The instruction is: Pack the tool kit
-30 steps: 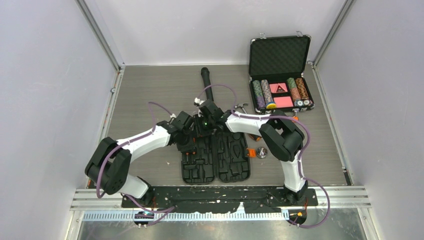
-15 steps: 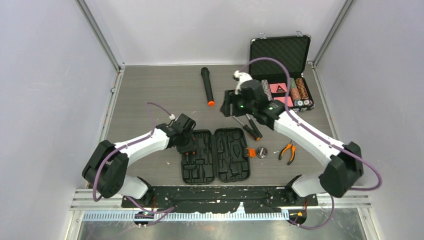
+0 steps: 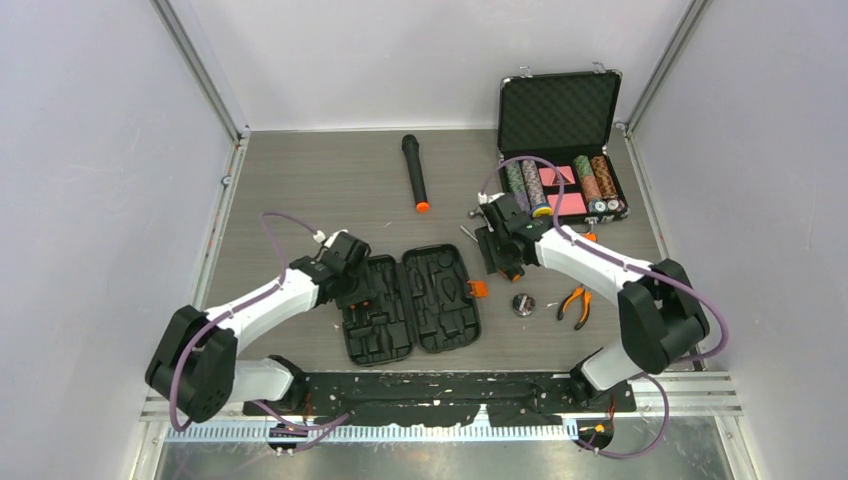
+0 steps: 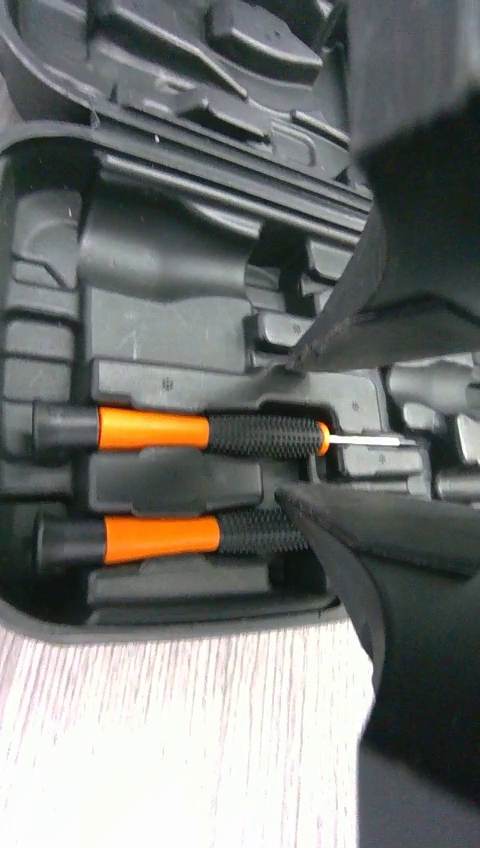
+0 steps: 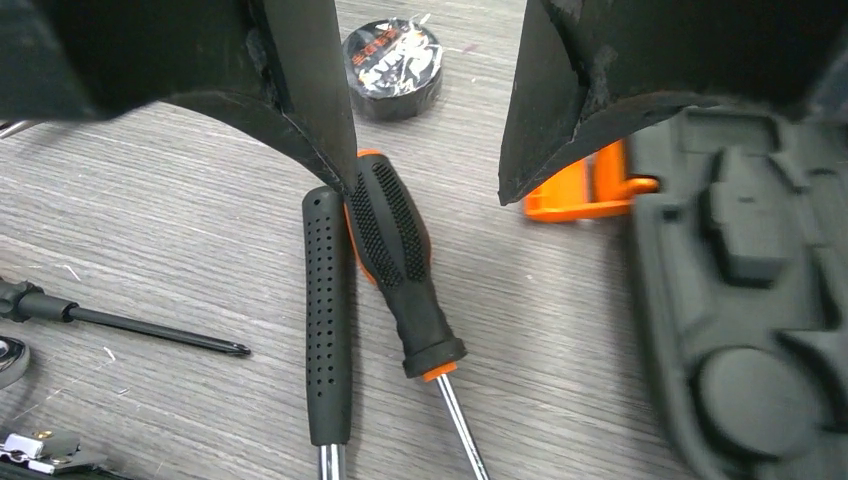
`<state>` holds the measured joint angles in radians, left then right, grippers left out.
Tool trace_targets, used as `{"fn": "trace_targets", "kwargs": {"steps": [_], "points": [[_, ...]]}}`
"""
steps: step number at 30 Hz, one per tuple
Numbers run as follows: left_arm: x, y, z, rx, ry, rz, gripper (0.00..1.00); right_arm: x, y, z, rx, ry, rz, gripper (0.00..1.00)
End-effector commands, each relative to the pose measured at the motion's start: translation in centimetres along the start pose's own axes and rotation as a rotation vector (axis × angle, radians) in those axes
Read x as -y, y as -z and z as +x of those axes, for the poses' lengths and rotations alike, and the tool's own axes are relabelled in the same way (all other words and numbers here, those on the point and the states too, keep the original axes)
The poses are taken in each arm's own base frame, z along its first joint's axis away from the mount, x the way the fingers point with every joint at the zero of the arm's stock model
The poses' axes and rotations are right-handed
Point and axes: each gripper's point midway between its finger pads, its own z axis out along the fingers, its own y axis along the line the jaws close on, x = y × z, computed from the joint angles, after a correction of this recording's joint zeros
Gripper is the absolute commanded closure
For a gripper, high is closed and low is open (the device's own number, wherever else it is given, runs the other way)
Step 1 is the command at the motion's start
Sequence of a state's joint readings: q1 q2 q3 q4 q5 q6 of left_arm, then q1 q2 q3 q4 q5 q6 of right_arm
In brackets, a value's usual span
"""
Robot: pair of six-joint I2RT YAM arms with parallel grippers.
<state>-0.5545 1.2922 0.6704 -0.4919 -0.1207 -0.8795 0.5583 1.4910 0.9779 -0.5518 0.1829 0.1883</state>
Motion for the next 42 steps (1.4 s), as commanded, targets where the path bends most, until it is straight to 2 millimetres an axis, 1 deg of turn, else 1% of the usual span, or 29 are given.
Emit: {"fn": "trace_targets", "kwargs": {"steps": [1,3,4,5,7,9,13,16,18,22,24,25,26,27,28,29,30,31,32,33,34,35,36,37,38,39,40,41,42], "points": [[-4.6,0.8,0.5,0.035,-0.038,-0.152,0.47,1.2,-1.0,-1.5,0.015,0.067,0.062,0.41],[-4.3,1.7,-0.1,0.07,-0.038,-0.122,0.4,1.0,-1.6,-1.6,0.004,0.091,0.056,0.41],[-4.2,2.3,-0.4,0.087,-0.04,-0.108,0.36,0.8,-1.8,-1.9,0.007,0.101,0.046,0.41],[-4.0,2.9,-0.8,0.106,-0.042,-0.091,0.31,0.7,-2.2,-1.8,-0.006,0.108,0.042,0.42],[-3.5,4.4,-1.6,0.144,-0.048,-0.057,0.22,0.3,-2.9,-1.8,-0.021,0.125,0.021,0.42],[-3.2,6.2,-2.7,0.203,-0.055,-0.027,0.17,-0.1,-3.5,-1.8,-0.036,0.133,0.001,0.44],[-3.6,9.4,-4.4,0.304,-0.07,-0.01,0.15,-0.9,-4.5,-1.3,-0.081,0.143,-0.036,0.49],[-4.6,11.1,-5.0,0.356,-0.074,-0.022,0.14,-1.3,-5.2,-0.6,-0.112,0.147,-0.05,0.5],[-5.4,11.6,-4.9,0.378,-0.069,-0.034,0.13,-1.5,-5.6,-0.1,-0.132,0.149,-0.06,0.5],[-7.0,10.6,-3.6,0.368,-0.051,-0.056,0.11,-2.4,-6.1,0.7,-0.164,0.141,-0.107,0.54],[-7.5,9.5,-2.7,0.342,-0.026,-0.057,0.11,-2.6,-6.2,1.0,-0.172,0.13,-0.118,0.6],[-7.7,9.0,-2.3,0.326,-0.005,-0.055,0.11,-2.6,-6.1,1.0,-0.169,0.127,-0.117,0.66],[-7.7,8.4,-2.1,0.314,0.015,-0.043,0.11,-2.5,-6.0,1.0,-0.166,0.116,-0.107,0.7],[-7.8,7.8,-1.9,0.306,0.035,-0.035,0.1,-2.5,-5.6,0.8,-0.154,0.109,-0.105,0.77],[-7.8,7.3,-1.9,0.3,0.056,-0.025,0.11,-2.4,-5.4,0.6,-0.143,0.095,-0.1,0.81],[-7.8,6.8,-1.9,0.294,0.077,-0.015,0.11,-2.4,-4.6,0.1,-0.114,0.081,-0.102,0.86],[-7.7,6.3,-1.9,0.289,0.091,-0.001,0.11,-2.4,-4.1,-0.3,-0.094,0.059,-0.099,0.87],[-7.4,6.0,-2.0,0.288,0.102,0.017,0.11,-2.6,-3.0,-1.1,-0.052,0.047,-0.105,0.92],[-7.2,5.7,-2.1,0.287,0.108,0.033,0.11,-2.7,-2.3,-1.5,-0.03,0.021,-0.105,0.93],[-6.9,5.4,-2.2,0.286,0.109,0.052,0.11,-3.3,-0.9,-2.3,0.017,0.016,-0.125,0.94],[-6.6,5.2,-2.2,0.281,0.108,0.066,0.11,-3.9,-0.2,-2.7,0.038,0.003,-0.142,0.94],[-6.2,5.0,-2.2,0.277,0.106,0.083,0.11,-5.1,1.4,-3.3,0.087,0.014,-0.169,0.94],[-5.7,4.9,-2.2,0.27,0.102,0.105,0.12,-5.7,2.2,-3.5,0.107,-0.002,-0.176,0.94],[-5.4,4.7,-2.0,0.259,0.101,0.12,0.12,-7.4,3.8,-3.9,0.148,0.018,-0.216,0.94],[-5.1,4.6,-1.8,0.248,0.101,0.136,0.12,-8.3,4.5,-4.0,0.163,0.005,-0.237,0.94],[-4.9,4.5,-1.6,0.237,0.101,0.152,0.12,-10.2,5.9,-4.0,0.19,0.026,-0.28,0.94],[-4.6,4.4,-1.3,0.228,0.104,0.167,0.13,-11.3,6.5,-4.1,0.205,0.001,-0.308,0.94],[-4.4,4.3,-1.1,0.22,0.108,0.186,0.13,-13.4,7.5,-3.7,0.213,0.022,-0.354,0.95],[-4.2,4.1,-0.8,0.211,0.115,0.205,0.14,-15.0,8.2,-3.8,0.225,-0.006,-0.401,0.94]]}}
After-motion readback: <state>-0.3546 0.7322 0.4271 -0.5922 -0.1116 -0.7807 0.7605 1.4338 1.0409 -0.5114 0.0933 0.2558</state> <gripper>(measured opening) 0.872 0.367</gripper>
